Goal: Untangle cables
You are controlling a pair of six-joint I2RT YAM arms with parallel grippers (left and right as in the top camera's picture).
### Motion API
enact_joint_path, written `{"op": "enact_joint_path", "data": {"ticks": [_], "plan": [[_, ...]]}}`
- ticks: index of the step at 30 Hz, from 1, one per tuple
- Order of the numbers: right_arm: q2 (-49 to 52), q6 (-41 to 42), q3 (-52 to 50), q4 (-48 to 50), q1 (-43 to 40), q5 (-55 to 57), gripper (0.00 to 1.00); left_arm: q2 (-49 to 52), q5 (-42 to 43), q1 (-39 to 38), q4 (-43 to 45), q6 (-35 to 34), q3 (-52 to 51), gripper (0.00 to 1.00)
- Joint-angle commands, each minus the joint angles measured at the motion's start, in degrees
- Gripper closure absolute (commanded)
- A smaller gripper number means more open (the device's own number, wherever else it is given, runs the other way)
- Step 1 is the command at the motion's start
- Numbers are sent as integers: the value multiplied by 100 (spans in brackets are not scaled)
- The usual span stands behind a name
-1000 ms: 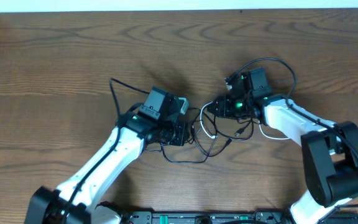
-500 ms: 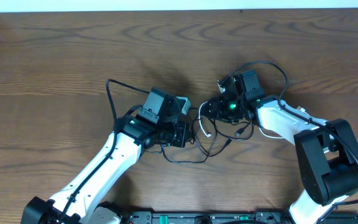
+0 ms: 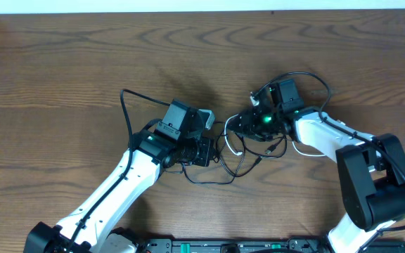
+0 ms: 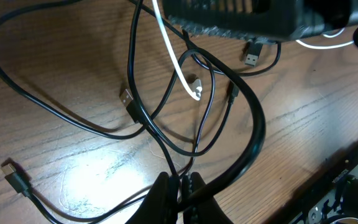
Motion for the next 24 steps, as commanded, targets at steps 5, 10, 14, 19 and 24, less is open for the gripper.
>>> {"op": "enact_joint_path", "data": {"ticks": [5, 10, 14, 19, 24], "plan": [[17, 68, 7, 66, -203, -363, 53, -22, -42, -4, -11, 9, 87, 93], [17, 151, 7, 444, -157, -793, 53, -22, -39, -4, -7, 9, 87, 93], [17, 372, 7, 529, -26, -828, 53, -22, 232, -4, 103, 7, 87, 92], [17, 415, 7, 533, 184, -813, 53, -20, 979, -11, 551, 7, 87, 92], [17, 459, 7, 721, 249, -778, 62, -22, 1016, -140, 592, 7, 87, 92]]}}
